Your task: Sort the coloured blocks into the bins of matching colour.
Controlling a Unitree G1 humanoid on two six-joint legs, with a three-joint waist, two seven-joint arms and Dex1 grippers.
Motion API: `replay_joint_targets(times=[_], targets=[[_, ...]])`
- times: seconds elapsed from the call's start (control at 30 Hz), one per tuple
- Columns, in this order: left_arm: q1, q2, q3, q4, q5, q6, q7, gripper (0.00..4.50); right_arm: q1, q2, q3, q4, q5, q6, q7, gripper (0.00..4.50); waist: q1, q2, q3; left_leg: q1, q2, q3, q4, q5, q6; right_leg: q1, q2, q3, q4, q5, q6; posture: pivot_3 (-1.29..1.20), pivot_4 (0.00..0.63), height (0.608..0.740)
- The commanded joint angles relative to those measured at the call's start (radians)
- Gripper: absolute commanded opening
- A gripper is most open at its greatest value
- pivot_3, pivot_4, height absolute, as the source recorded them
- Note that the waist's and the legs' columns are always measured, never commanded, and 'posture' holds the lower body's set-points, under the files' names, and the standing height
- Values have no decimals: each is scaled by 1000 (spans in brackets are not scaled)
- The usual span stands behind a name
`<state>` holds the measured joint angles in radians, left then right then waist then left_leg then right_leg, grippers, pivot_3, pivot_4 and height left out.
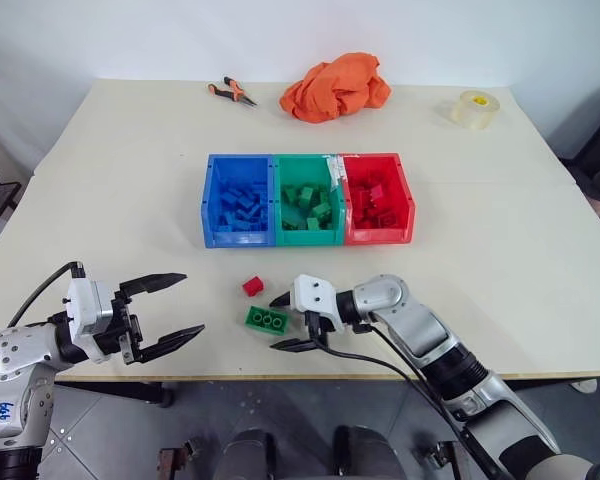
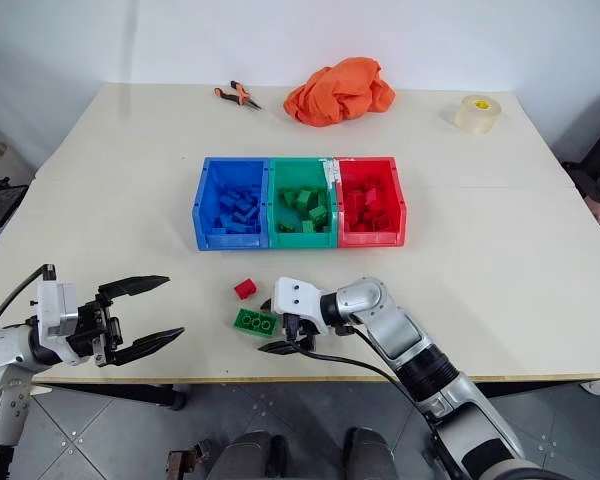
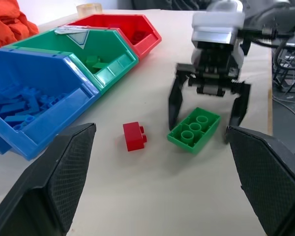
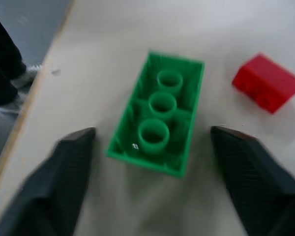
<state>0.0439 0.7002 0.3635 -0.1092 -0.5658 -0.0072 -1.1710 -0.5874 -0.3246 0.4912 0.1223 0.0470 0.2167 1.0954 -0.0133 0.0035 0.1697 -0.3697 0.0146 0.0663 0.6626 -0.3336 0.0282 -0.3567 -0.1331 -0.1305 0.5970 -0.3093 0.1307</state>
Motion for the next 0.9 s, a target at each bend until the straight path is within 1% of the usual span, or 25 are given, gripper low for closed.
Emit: replay_joint_targets(times=[0.03, 0.13, 0.23, 0.33, 0.43, 0.5, 0.67, 0.73, 0.77, 0.9], targets=[[2, -3, 17, -30, -25, -7, 5, 4500, -21, 2, -50, -40, 36, -14, 4, 2515, -3, 0, 0, 0, 0, 0, 0, 0, 0, 0, 0, 0, 0, 0, 0, 0, 150, 740], [-2, -4, 16, -23, -23, -9, 3, 4500, -29, -10, -101, -87, 90, 9, 25, 1506, -8, 0, 0, 0, 0, 0, 0, 0, 0, 0, 0, 0, 0, 0, 0, 0, 150, 740], [-7, -5, 15, -16, -22, -11, 0, 4500, -39, -17, -137, -118, 127, 36, 33, 1455, -14, 0, 0, 0, 0, -1, 0, 0, 0, 0, 0, 0, 0, 0, 0, 0, 150, 740], [-28, -12, 4, 5, -17, -17, 0, 4500, -110, -17, -243, -107, 181, 105, -24, 1455, -14, 0, 0, 0, 1, -1, -1, 0, 0, 0, 0, 0, 1, 0, 0, 0, 150, 740], [-47, -19, -7, 15, -9, -17, 1, 4500, -204, -11, -298, 34, 147, 66, -99, 1455, -15, 0, 0, 0, 0, -1, 0, 0, 0, 0, 0, 0, 1, 0, 0, 0, 150, 740], [-60, -22, -14, 23, -6, -14, 4, 4500, -287, -2, -322, 185, 114, 12, -155, 1455, -15, 0, 0, 1, 0, -1, 0, 0, 0, -1, 0, 0, 3, 0, 0, 0, 150, 740], [-92, -30, -36, 42, 4, -17, 13, 4500, -463, 30, -349, 553, 56, -159, -228, 1455, -22, 0, 0, 1, 0, 0, 0, 0, 0, -2, 0, 0, 6, 0, 0, 0, 150, 740], [-100, -33, -41, 44, 6, -17, 18, 4500, -516, 37, -349, 662, 30, -219, -253, 2186, -24, 0, 0, 0, 0, 0, -1, 0, 0, -3, 0, 0, 6, 0, 0, 0, 150, 740], [-103, -34, -43, 44, 6, -18, 21, 4500, -534, 39, -351, 698, 23, -241, -254, 2389, -24, 0, 0, 1, 0, 0, -1, 0, 0, -3, 0, 0, 7, 0, 0, 0, 150, 740], [-105, -38, -46, 41, 7, -14, 35, 4500, -574, 37, -364, 777, 12, -306, -243, 3752, -24, 0, 0, 0, 0, -1, -1, 0, 0, -3, 0, 0, 8, 0, 0, 0, 150, 740]])
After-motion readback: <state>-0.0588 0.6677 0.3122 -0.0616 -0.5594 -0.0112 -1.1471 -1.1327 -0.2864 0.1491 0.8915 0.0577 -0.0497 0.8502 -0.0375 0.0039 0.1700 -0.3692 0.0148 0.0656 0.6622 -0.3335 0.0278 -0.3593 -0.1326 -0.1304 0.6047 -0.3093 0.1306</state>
